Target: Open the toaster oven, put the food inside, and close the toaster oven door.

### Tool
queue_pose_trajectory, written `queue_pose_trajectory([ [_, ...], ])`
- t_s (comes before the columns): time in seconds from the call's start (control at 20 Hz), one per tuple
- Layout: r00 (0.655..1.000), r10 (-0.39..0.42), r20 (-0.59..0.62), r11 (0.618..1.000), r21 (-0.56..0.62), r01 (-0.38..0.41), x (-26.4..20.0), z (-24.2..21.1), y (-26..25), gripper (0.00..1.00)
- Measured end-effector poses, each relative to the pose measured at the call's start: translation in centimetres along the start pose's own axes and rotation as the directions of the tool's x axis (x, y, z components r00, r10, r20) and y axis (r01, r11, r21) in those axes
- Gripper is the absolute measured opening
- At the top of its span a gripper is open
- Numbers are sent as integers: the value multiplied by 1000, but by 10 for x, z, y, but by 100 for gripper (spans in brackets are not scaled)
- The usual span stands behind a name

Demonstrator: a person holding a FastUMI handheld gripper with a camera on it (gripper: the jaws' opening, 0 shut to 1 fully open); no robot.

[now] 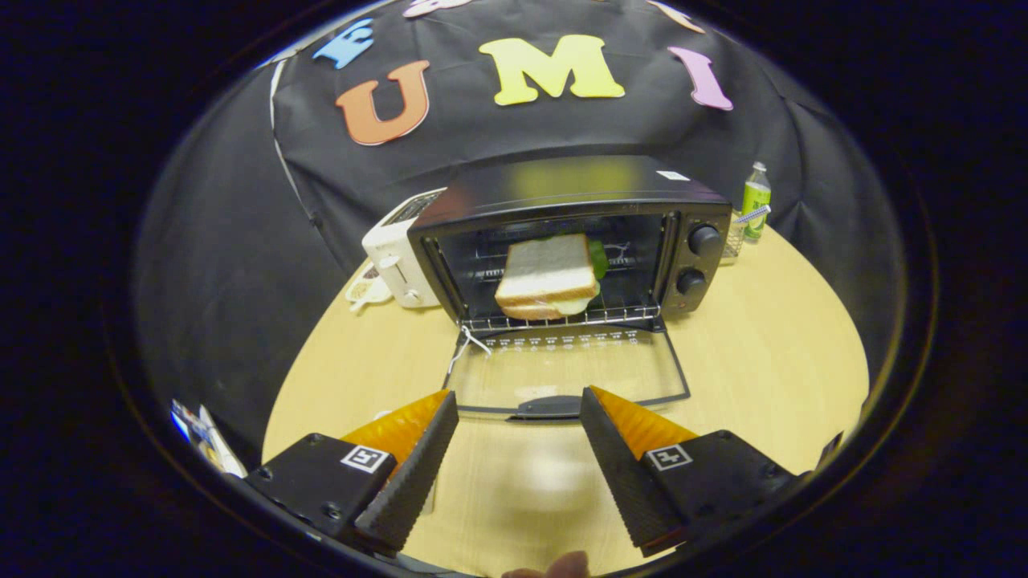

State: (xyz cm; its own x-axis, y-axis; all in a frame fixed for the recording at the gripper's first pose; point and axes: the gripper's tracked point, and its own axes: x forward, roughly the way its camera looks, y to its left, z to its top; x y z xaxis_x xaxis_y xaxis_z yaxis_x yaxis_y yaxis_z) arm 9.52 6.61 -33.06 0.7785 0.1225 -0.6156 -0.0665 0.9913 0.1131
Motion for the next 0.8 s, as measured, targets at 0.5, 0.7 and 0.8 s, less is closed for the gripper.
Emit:
queue_pose_trajectory([
  [0.5,992,-84,-96,991,101,94,75,-72,-36,100],
  [0.7,992,-97,-86,994,38,100,82,-72,-37,100],
  [0.8,990,-101,-94,994,27,104,81,-71,-36,100],
])
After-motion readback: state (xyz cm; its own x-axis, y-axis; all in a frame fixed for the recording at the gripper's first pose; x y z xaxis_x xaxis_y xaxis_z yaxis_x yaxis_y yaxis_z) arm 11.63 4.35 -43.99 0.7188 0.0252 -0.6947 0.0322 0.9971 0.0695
